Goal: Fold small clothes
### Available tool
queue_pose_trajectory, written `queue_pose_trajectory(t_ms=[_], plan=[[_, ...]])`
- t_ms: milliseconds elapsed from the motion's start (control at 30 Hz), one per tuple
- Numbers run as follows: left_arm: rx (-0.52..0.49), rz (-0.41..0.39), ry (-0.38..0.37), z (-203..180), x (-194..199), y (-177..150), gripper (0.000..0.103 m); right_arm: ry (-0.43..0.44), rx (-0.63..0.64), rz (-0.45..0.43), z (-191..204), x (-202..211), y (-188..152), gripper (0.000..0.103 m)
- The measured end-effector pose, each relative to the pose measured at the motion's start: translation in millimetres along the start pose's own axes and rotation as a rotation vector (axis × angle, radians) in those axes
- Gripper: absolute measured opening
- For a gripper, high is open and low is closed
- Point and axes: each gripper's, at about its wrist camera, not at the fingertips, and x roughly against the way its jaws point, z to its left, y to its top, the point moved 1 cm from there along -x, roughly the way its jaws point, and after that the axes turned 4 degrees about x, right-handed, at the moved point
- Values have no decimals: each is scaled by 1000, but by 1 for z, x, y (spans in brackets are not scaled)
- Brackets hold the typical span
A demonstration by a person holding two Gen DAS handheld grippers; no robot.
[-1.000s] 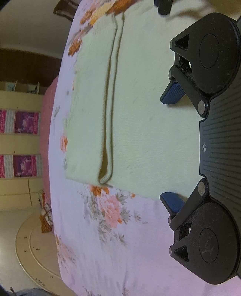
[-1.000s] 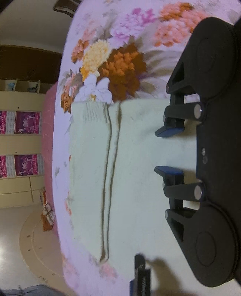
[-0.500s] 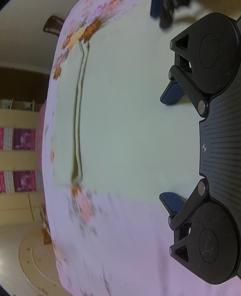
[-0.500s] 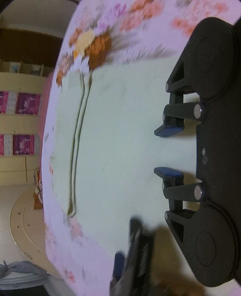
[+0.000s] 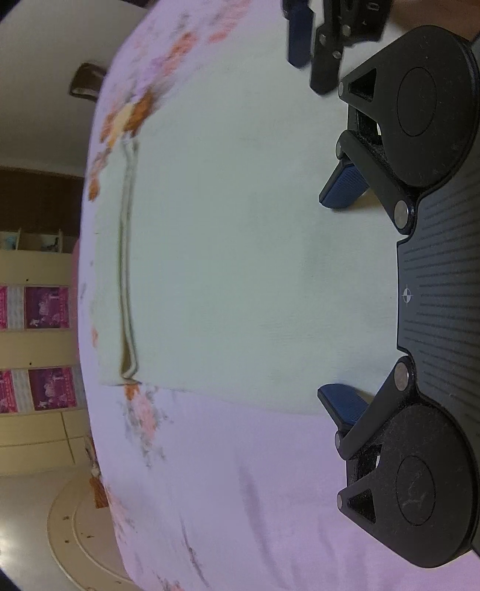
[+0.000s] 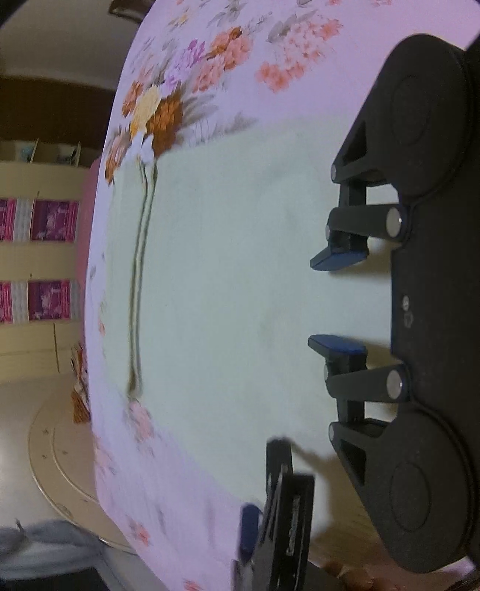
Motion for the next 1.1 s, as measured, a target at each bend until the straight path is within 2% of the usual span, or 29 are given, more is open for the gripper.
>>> queue_pose_trajectory(t_ms=[67, 300, 433, 567, 700, 800, 833, 867, 933, 1000, 1100], plan=[[-15, -14, 4, 1, 4, -4, 101, -32, 15, 25, 0, -2, -9, 38], [82, 15, 5, 26, 26, -10, 101, -68, -84, 12, -26, 20, -21, 39], [148, 57, -5, 47, 27, -23, 100, -105, -109, 2, -35, 35, -29, 41], [174, 67, -12, 57, 31, -32, 100, -144, -143, 1, -50, 43, -36, 42], [194, 80, -40, 64, 34, -37, 100, -180, -183, 10, -64, 48, -43, 44], [245, 92, -94, 70, 37, -37, 100, -190, -232, 37, -75, 49, -50, 44], [259, 94, -104, 71, 37, -37, 97, -185, -254, 47, -79, 49, -53, 44], [271, 93, -111, 72, 38, -37, 89, -173, -273, 56, -82, 48, -56, 44], [280, 93, -128, 74, 41, -36, 62, -154, -314, 72, -87, 48, -62, 43], [321, 113, -165, 79, 40, -36, 46, -145, -346, 69, -90, 50, -66, 42], [359, 131, -203, 85, 38, -37, 46, -121, -363, 77, -89, 50, -69, 40]])
